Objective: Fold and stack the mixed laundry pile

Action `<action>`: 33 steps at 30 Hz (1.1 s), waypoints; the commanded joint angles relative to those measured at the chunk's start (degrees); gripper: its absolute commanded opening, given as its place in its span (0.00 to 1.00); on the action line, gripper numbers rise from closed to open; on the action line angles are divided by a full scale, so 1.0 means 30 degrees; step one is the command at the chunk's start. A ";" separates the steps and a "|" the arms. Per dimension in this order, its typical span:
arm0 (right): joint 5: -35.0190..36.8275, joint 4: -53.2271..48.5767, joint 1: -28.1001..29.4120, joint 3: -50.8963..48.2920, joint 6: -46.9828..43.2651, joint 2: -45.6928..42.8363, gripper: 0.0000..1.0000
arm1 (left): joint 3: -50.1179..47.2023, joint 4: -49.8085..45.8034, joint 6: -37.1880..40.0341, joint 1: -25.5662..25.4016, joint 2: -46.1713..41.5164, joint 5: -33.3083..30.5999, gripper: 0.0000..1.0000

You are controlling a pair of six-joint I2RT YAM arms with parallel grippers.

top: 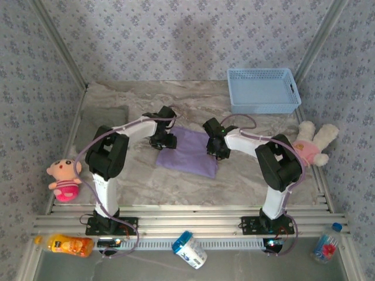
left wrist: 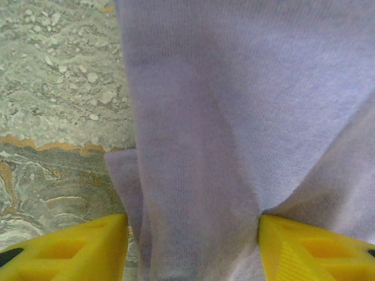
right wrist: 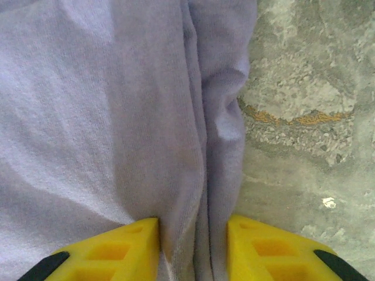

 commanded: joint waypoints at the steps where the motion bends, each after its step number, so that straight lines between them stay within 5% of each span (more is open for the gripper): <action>1: -0.1711 0.1612 0.0655 -0.0315 0.0788 0.1388 0.33 | -0.0299 -0.1481 -0.1038 -0.0445 0.1536 0.0235 0.55; 3: -0.1614 0.1622 0.0655 -0.0472 0.0918 0.1333 0.33 | -0.0412 -0.1346 -0.1203 -0.0582 0.1644 0.0454 0.48; 6: -0.1542 0.1685 0.0676 -0.0636 0.1083 0.1271 0.33 | -0.0416 -0.1290 -0.1364 -0.0706 0.1916 0.0692 0.21; 10: -0.1626 0.1675 0.0666 -0.0613 0.1082 0.1243 0.32 | -0.0207 -0.1458 -0.1370 -0.0687 0.2153 0.0545 0.01; 16: -0.2473 0.0917 0.0404 0.0354 0.0253 0.0961 0.37 | 0.1698 -0.3268 -0.0153 -0.0450 0.2045 -0.1299 0.00; 25: -0.2477 -0.0280 -0.1732 0.1523 -0.2704 -0.0577 1.00 | 0.6420 -0.6698 0.2636 0.1020 0.1912 -0.3299 0.00; 33: -0.2622 -0.0377 -0.4818 0.2513 -0.3861 -0.0302 1.00 | 1.0261 -0.8713 0.4898 0.2081 0.2369 -0.4711 0.00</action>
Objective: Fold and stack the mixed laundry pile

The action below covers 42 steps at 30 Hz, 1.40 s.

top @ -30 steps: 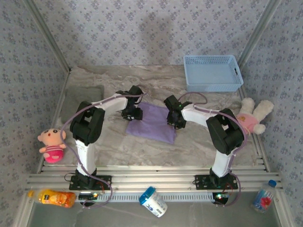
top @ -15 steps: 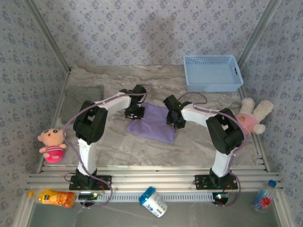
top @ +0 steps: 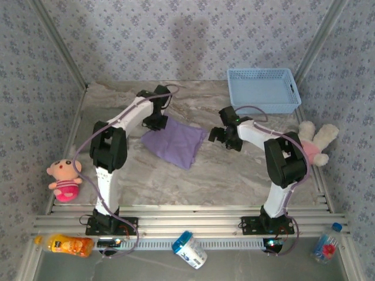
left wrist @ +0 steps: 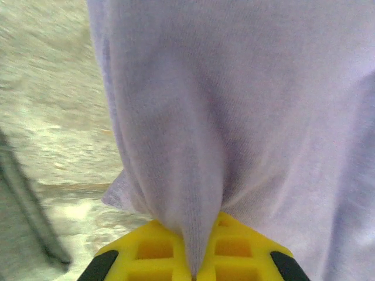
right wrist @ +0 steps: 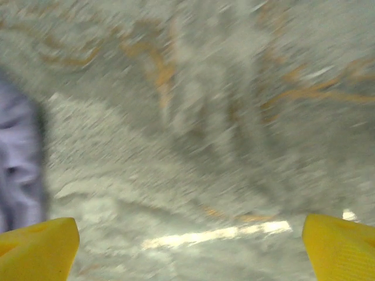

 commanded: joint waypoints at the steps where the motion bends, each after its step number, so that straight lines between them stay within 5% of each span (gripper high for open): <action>1: -0.0393 -0.0389 -0.0979 0.1485 -0.1307 0.0026 1.00 | 0.2039 -0.1896 0.1454 0.0468 0.0494 -0.1251 0.00; 21: -0.0679 -0.1922 -0.1917 0.6018 -0.2542 0.3438 1.00 | 1.0793 -0.5952 0.3332 0.3633 0.2222 -0.3507 0.00; 42: 0.0291 -0.3471 -0.1192 0.6546 -0.2322 0.3920 1.00 | 0.7010 -0.4733 0.4693 0.7149 -0.1517 -0.3222 0.00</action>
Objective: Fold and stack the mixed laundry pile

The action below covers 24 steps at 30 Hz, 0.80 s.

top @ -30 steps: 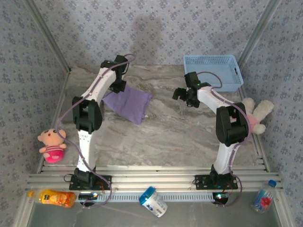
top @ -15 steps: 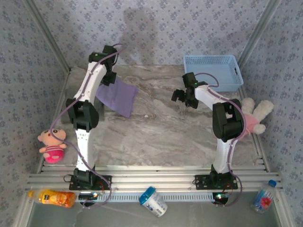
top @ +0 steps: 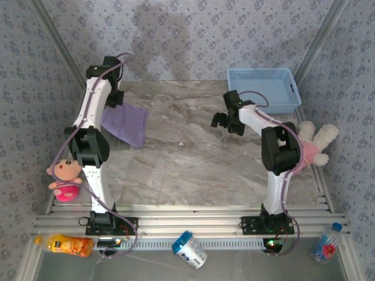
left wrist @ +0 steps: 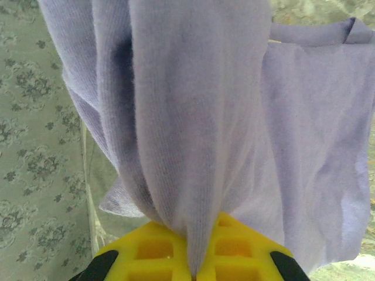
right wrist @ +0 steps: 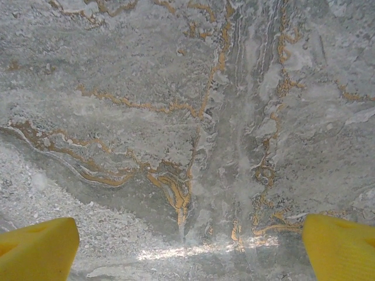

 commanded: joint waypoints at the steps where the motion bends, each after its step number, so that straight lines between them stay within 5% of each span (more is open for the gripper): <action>1: 0.0558 -0.0994 0.0214 0.0616 -0.0039 0.0475 1.00 | -0.0146 0.0385 0.0510 0.0428 -0.1325 -0.0157 0.00; 18: 0.0848 -0.1581 0.0553 0.0718 -0.0224 0.0659 1.00 | -0.3948 0.2808 0.0521 0.4303 -0.2513 0.0111 0.00; 19: 0.0900 -0.1598 0.0581 0.0704 -0.0262 0.0595 1.00 | -0.4401 0.3175 0.0335 0.4604 -0.2342 -0.0078 0.06; 21: 0.0961 -0.1677 0.0611 0.0608 -0.0371 0.0392 1.00 | -0.4716 0.3374 -0.0279 0.5126 -0.1880 -0.0770 0.43; 24: 0.1091 -0.1765 0.0640 0.0527 -0.0547 0.0044 1.00 | -0.4388 0.3264 -0.0806 0.5386 -0.1623 -0.2165 0.73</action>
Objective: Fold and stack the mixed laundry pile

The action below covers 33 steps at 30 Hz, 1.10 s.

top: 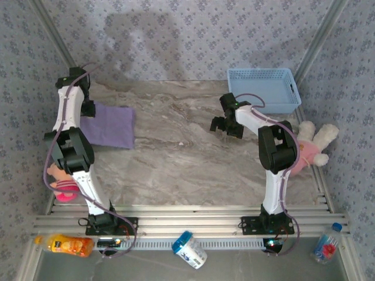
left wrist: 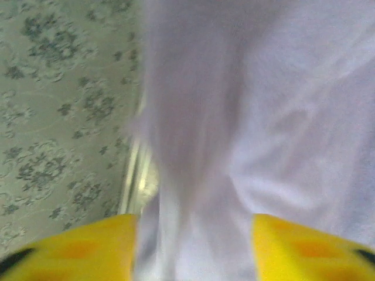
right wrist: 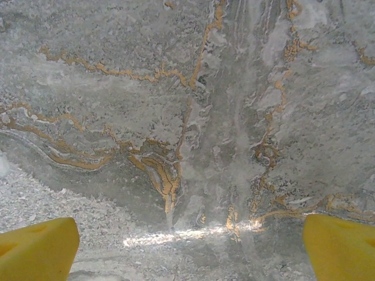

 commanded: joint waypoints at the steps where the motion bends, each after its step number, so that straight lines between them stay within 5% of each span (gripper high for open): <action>1: 0.0667 -0.0805 0.0124 0.0305 -0.0468 -0.0686 1.00 | 0.0274 0.0655 -0.0777 0.0159 -0.0198 -0.1554 0.75; 2: 0.0691 -0.0772 0.0107 0.0220 -0.0463 -0.0809 1.00 | 0.0311 0.0734 -0.0885 0.0163 -0.0378 -0.1490 0.75; 3: 0.0804 -0.0738 0.0128 0.0130 -0.0463 -0.0929 1.00 | 0.0291 0.0827 -0.1068 0.0145 -0.0608 -0.1460 0.94; 4: 0.0931 -0.0725 0.0088 0.0035 -0.0462 -0.1024 1.00 | 0.0128 0.1000 -0.1132 0.0133 -0.0895 -0.1327 0.97; 9: 0.1511 -0.0829 0.0066 -0.0513 -0.0527 -0.1424 1.00 | -0.2161 0.2282 -0.1432 -0.0339 -0.2798 -0.0097 0.98; 21: 0.6968 0.2386 -0.0585 -0.6336 -0.4545 -0.6905 1.00 | -1.2376 1.0897 -0.4318 -0.0790 -0.9065 0.8455 1.00; 28: 0.5809 1.0264 -0.3406 -1.2969 -0.8308 -1.0746 1.00 | -1.6286 1.3897 -0.3945 -0.2739 -1.0439 0.6663 1.00; 33: 0.4256 1.6376 -0.5367 -1.6261 -0.9403 -1.0327 1.00 | -1.9820 1.7385 -0.3124 -0.3246 -1.1219 0.5304 0.99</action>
